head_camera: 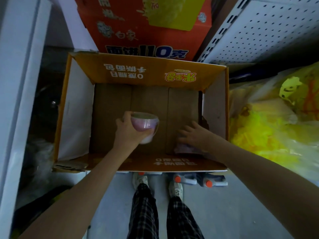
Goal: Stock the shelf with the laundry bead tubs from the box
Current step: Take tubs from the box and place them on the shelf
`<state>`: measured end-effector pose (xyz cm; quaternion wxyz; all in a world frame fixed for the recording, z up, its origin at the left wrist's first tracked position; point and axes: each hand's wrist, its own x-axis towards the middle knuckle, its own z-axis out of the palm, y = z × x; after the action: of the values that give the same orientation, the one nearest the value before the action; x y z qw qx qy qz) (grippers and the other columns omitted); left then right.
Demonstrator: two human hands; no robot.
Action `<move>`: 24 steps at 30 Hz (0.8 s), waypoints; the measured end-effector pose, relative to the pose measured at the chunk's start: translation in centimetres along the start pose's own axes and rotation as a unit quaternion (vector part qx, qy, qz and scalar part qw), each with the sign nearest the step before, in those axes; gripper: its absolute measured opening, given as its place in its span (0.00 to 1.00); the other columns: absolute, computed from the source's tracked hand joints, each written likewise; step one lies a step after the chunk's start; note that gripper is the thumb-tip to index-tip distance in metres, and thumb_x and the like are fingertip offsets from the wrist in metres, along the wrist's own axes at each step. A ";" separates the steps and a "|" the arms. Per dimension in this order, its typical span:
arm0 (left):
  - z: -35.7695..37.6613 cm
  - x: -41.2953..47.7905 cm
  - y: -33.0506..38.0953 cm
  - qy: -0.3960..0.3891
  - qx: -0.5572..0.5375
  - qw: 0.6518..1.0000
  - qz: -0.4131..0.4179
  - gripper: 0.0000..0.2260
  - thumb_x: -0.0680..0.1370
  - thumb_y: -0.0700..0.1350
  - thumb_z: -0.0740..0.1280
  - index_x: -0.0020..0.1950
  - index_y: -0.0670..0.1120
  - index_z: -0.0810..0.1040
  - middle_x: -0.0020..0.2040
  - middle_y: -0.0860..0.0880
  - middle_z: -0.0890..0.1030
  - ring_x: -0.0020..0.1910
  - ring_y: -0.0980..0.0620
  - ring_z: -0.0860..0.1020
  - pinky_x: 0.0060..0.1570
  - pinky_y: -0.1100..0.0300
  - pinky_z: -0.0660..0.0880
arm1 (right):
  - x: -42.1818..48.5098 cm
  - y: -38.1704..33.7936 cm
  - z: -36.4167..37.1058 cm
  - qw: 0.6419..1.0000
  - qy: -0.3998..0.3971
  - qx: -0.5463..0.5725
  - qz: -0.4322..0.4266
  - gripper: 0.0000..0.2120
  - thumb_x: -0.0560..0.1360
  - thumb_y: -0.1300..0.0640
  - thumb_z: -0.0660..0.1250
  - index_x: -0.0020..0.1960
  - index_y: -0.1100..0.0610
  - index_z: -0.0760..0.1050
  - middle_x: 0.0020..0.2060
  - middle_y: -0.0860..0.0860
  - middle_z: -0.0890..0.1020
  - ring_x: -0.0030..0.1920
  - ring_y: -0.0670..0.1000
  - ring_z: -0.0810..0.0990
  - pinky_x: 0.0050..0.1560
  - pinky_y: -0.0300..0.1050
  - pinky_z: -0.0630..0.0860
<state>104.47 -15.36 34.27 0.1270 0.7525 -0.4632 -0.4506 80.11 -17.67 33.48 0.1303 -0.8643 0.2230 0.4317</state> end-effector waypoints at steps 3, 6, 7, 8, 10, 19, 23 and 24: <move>-0.1 0.1 -0.4 0.009 -0.010 1.000 -0.003 0.43 0.63 0.53 0.78 0.71 0.51 0.59 0.68 0.44 0.63 0.65 0.44 0.68 0.53 0.56 0.72 | 0.6 0.5 0.5 1.000 0.021 -0.006 -0.011 0.32 0.74 0.52 0.67 0.74 0.49 0.56 0.75 0.54 0.57 0.75 0.59 0.55 0.71 0.64 0.50; -0.1 0.0 -0.6 0.023 -0.016 1.000 -0.008 0.42 0.64 0.53 0.78 0.72 0.50 0.59 0.68 0.44 0.63 0.65 0.44 0.68 0.52 0.57 0.72 | 0.6 1.0 0.7 1.000 0.026 0.017 0.002 0.30 0.75 0.53 0.66 0.73 0.51 0.58 0.74 0.53 0.60 0.75 0.57 0.55 0.72 0.63 0.48; -0.1 -0.1 -0.6 0.027 -0.020 0.999 -0.009 0.42 0.64 0.52 0.78 0.71 0.50 0.59 0.68 0.44 0.64 0.64 0.44 0.69 0.52 0.57 0.72 | 0.5 1.3 0.7 0.999 0.023 0.029 0.011 0.30 0.74 0.53 0.66 0.73 0.51 0.58 0.74 0.53 0.61 0.75 0.57 0.56 0.73 0.62 0.49; -0.1 -0.2 -0.6 0.029 -0.025 0.999 -0.008 0.42 0.64 0.52 0.78 0.71 0.50 0.59 0.68 0.44 0.64 0.64 0.44 0.69 0.52 0.57 0.72 | 0.4 1.6 0.6 0.998 0.023 0.046 0.022 0.31 0.74 0.53 0.67 0.73 0.51 0.58 0.73 0.52 0.63 0.74 0.56 0.57 0.73 0.61 0.49; -0.2 -0.4 -0.7 0.033 -0.027 0.999 -0.010 0.41 0.64 0.51 0.78 0.71 0.50 0.60 0.68 0.44 0.64 0.64 0.44 0.69 0.52 0.57 0.72 | 0.2 2.2 0.2 0.990 0.030 0.125 0.062 0.33 0.70 0.49 0.71 0.71 0.51 0.61 0.70 0.51 0.67 0.72 0.55 0.62 0.72 0.58 0.52; -3.4 -2.7 1.3 0.087 -0.046 0.995 0.003 0.42 0.61 0.58 0.77 0.69 0.51 0.62 0.66 0.45 0.67 0.63 0.47 0.70 0.55 0.55 0.74 | -2.5 1.6 -2.0 0.885 0.224 0.369 0.174 0.39 0.59 0.44 0.77 0.65 0.48 0.63 0.61 0.46 0.72 0.63 0.50 0.71 0.70 0.55 0.60; -6.1 -5.2 3.3 0.153 -0.055 0.987 0.011 0.41 0.56 0.66 0.73 0.65 0.53 0.66 0.61 0.48 0.73 0.58 0.50 0.75 0.53 0.54 0.77 | -5.8 0.7 -5.1 0.798 0.315 0.485 0.171 0.38 0.58 0.48 0.80 0.63 0.49 0.65 0.55 0.45 0.75 0.55 0.47 0.76 0.60 0.52 0.74; -6.9 -6.0 4.0 0.173 -0.057 0.983 0.024 0.41 0.56 0.67 0.72 0.64 0.53 0.67 0.60 0.49 0.74 0.57 0.51 0.75 0.52 0.54 0.78 | -6.8 0.5 -6.1 0.789 0.331 0.488 0.172 0.38 0.59 0.48 0.80 0.64 0.50 0.65 0.55 0.46 0.76 0.55 0.48 0.76 0.60 0.50 0.74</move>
<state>106.65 -14.16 43.91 0.2588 0.7992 -0.4256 -0.3364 80.48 -18.76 42.53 0.3765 -0.7229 0.5786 -0.0316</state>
